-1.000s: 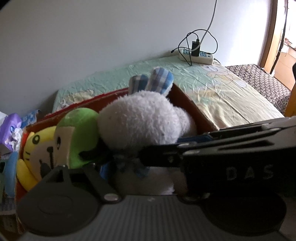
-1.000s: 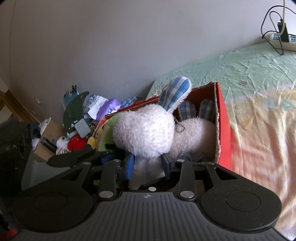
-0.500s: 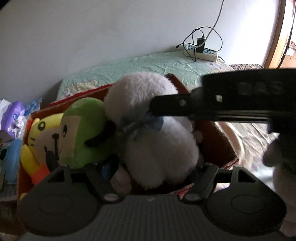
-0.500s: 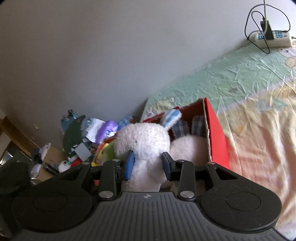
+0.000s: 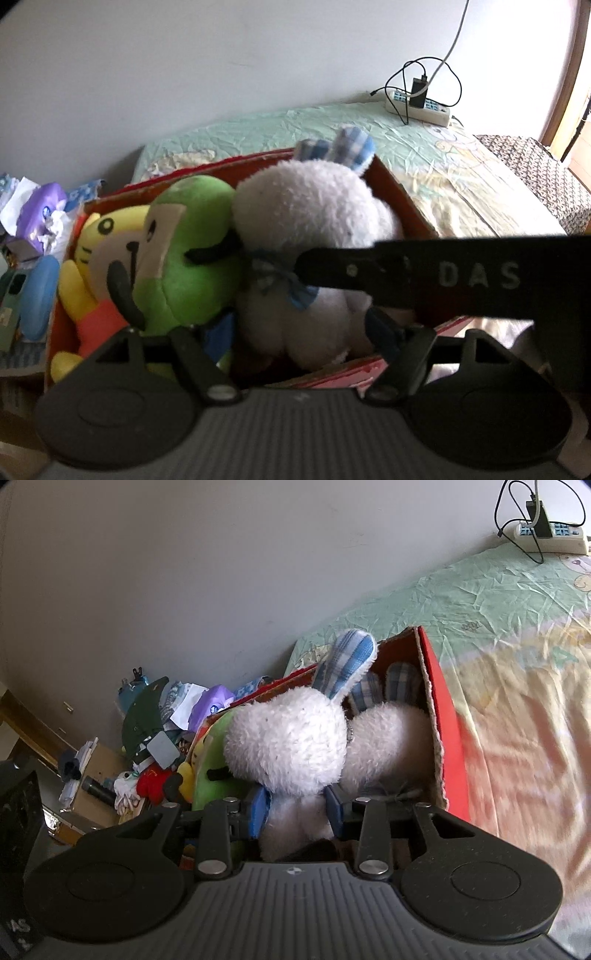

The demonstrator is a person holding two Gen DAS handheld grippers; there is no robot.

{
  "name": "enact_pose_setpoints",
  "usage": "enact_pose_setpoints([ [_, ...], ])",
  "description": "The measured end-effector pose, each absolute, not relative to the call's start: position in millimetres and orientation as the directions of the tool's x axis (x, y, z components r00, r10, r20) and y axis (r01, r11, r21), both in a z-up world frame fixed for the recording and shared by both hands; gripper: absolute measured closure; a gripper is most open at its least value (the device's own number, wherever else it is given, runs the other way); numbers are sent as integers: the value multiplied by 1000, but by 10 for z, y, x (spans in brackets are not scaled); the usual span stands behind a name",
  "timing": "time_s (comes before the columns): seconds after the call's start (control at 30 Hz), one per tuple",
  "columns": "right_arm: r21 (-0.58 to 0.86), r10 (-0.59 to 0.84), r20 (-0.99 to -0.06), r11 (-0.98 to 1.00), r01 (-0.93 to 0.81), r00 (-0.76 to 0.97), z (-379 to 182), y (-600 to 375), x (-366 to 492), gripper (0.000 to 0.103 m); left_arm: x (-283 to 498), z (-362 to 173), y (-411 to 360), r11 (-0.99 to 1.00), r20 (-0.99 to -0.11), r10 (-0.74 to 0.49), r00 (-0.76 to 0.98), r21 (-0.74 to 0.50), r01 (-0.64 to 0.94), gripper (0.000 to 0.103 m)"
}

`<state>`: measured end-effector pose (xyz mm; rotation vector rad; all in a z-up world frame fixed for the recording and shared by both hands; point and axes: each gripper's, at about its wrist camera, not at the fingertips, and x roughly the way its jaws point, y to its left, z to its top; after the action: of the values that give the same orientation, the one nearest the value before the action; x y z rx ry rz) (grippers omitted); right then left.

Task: Organize objects
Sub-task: 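Lower the pink plush into the box beside the white bunny, then open the right gripper and release the pink plush in the box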

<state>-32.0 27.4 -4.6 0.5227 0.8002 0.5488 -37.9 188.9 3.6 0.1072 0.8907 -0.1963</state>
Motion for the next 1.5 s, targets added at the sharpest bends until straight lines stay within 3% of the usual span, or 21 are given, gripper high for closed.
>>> enact_pose_setpoints([
  [0.87, 536, 543, -522, 809, -243, 658, -110, 185, -569, 65, -474, -31, 1890, 993, -759, -53, 649, 27, 113, 11],
  [1.5, 495, 506, -556, 839, -227, 659, -92, 248, -550, 65, -483, -38, 1886, 992, -753, -43, 656, 46, 117, 9],
])
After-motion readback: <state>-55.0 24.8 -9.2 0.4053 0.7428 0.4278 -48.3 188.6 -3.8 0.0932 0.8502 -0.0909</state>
